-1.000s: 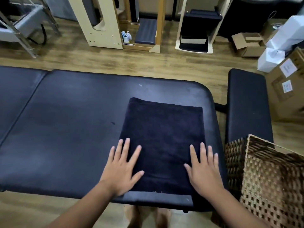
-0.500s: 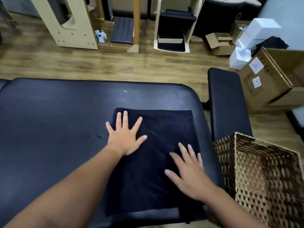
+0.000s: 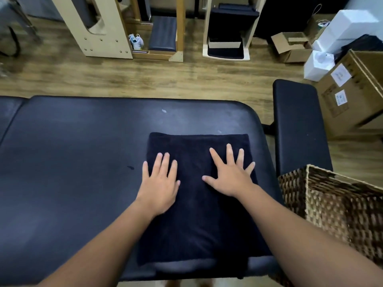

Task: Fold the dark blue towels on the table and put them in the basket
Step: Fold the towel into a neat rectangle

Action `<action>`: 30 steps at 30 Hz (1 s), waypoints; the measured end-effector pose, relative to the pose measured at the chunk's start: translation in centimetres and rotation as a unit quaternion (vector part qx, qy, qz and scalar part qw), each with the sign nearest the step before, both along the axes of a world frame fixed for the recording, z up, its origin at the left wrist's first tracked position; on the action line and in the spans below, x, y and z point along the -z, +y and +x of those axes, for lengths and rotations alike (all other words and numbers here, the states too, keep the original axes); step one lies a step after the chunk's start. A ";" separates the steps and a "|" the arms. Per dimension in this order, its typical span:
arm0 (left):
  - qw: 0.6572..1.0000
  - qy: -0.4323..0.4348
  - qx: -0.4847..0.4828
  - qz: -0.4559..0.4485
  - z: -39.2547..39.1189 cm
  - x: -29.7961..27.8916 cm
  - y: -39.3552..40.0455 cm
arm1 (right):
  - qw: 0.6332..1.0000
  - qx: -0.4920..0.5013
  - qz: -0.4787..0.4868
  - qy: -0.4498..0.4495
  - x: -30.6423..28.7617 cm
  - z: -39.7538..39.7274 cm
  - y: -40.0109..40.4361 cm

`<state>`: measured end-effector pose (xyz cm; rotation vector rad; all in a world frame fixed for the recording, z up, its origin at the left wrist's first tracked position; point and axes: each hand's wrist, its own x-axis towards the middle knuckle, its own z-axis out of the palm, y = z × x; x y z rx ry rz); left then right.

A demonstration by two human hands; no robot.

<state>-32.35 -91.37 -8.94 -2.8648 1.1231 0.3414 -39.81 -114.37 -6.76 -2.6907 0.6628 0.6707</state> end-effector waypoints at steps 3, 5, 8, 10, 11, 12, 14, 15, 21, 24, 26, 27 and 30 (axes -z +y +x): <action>1.000 0.007 0.024 -0.010 -5.4 0.9 2.1 | 0.999 -0.042 -0.006 -0.014 -0.2 -3.5 1.5; 1.000 0.005 0.021 -0.015 -8.1 1.2 3.4 | 0.997 -0.072 -0.010 -0.032 -0.1 -6.5 2.4; 1.000 -0.003 -0.001 -0.016 -11.3 1.1 4.9 | 0.991 -0.119 -0.011 -0.057 0.1 -11.6 3.3; 1.000 -0.009 0.001 -0.020 -12.8 0.9 5.9 | 0.988 -0.136 -0.026 -0.071 0.6 -14.8 3.1; 1.000 -0.010 0.008 -0.017 -13.5 0.7 6.5 | 0.987 -0.139 -0.032 -0.077 0.9 -16.3 2.7; 1.000 -0.012 0.022 -0.013 -14.2 0.5 7.1 | 0.986 -0.143 -0.038 -0.080 1.1 -17.8 2.4; 0.997 -0.035 0.073 -0.013 -15.3 0.2 8.5 | 0.984 -0.156 -0.048 -0.075 1.1 -20.1 1.7; 0.994 -0.042 0.095 -0.013 -15.5 0.2 9.2 | 0.982 -0.161 -0.048 -0.081 1.0 -20.8 1.4; 0.980 -0.083 0.178 -0.003 -14.9 -0.6 11.8 | 0.952 -0.228 -0.060 -0.196 0.5 -23.4 3.0; 0.985 -0.060 0.159 0.009 -14.5 -1.2 11.6 | 0.961 -0.220 -0.070 -0.154 0.5 -23.7 3.3; 0.989 -0.048 0.142 0.012 -14.3 -1.1 11.0 | 0.968 -0.197 -0.092 -0.124 0.2 -23.2 3.4; 0.990 -0.048 0.134 0.010 -14.2 -1.1 10.7 | 0.971 -0.185 -0.105 -0.109 -0.1 -22.7 3.7; 0.992 -0.037 0.117 0.008 -13.9 -1.6 10.1 | 0.975 -0.156 -0.134 -0.081 -0.5 -21.6 4.7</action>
